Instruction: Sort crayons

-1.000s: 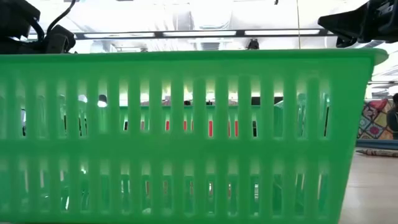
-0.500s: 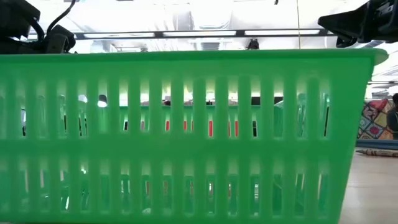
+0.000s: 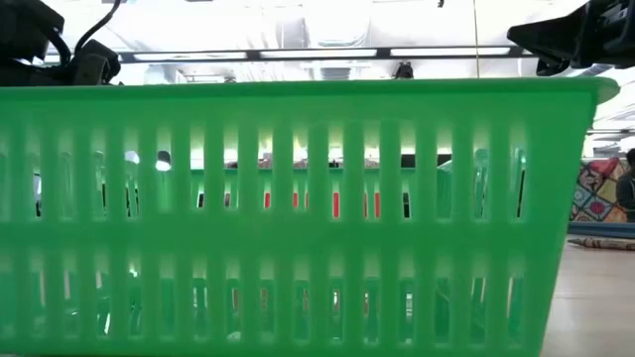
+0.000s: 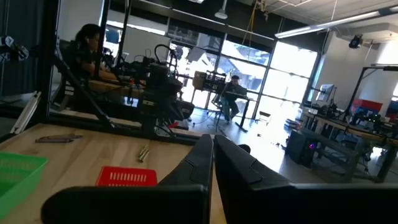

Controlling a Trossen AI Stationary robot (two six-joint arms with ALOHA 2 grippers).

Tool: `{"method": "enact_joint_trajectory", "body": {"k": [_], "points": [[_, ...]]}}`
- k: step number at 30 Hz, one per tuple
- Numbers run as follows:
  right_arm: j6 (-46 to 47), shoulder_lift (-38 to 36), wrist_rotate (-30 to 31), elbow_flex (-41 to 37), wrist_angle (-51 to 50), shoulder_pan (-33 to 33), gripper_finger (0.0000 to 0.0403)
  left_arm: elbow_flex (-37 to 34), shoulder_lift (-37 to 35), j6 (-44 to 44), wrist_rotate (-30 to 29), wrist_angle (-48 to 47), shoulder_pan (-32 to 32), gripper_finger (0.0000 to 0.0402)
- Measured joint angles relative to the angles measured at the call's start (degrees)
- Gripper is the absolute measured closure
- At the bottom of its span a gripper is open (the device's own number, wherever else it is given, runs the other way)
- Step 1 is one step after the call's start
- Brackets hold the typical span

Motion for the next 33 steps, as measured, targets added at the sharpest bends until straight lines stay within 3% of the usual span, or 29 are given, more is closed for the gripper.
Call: {"method": "enact_joint_trajectory", "body": {"k": [21, 28, 33], "points": [[-0.1, 0.0, 0.0, 0.0, 0.0, 0.0, 0.0394, 0.0, 0.0, 0.0, 0.0, 0.0, 0.0, 0.0361], [-10.1, 0.0, 0.0, 0.0, 0.3, 0.0, 0.0394, 0.0, 0.0, 0.0, 0.0, 0.0, 0.0, 0.0361], [-1.3, 0.5, 5.0, 0.1, 15.5, -0.2, 0.0394, 0.0, 0.0, 0.0, 0.0, 0.0, 0.0, 0.0361]]}}
